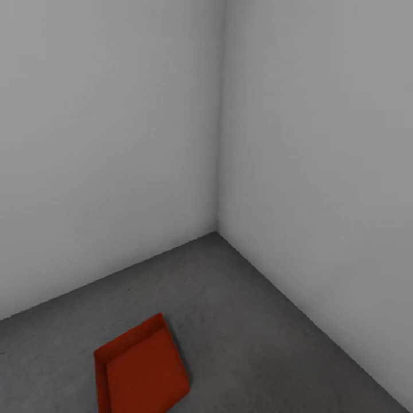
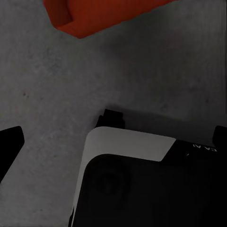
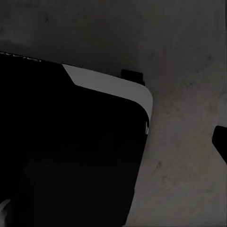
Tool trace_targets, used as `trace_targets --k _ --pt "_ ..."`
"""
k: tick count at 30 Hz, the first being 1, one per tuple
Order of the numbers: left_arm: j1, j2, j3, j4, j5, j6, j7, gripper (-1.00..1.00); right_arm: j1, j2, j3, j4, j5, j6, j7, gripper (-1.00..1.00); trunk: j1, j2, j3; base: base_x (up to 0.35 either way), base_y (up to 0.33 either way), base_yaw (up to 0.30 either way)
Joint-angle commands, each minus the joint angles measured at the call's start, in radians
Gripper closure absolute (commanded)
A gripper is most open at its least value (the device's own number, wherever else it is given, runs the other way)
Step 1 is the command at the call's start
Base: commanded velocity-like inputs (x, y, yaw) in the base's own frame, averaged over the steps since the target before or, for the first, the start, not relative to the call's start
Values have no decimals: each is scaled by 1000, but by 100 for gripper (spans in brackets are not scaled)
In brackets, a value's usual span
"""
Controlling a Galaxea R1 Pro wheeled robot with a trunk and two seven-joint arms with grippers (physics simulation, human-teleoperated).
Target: Move the two storage containers from the living room to the garage. In the garage, place one container on the floor and stack the other container on top of it (either order is fine).
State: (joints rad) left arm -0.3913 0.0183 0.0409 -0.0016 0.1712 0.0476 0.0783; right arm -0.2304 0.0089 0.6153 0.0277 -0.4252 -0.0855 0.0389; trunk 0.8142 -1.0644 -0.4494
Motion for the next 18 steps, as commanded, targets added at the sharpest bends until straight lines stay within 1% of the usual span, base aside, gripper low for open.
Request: trace_targets --k 1,18 --pt "-1 0 3 0 5 3 1 -100 -1 0 7 3 -10 -5 4 -100 0 -1 -1 0 0 -287" --pt "-1 0 4 -1 5 3 1 -100 -1 2 7 3 -10 -5 4 -100 0 -1 -1 0 0 -287"
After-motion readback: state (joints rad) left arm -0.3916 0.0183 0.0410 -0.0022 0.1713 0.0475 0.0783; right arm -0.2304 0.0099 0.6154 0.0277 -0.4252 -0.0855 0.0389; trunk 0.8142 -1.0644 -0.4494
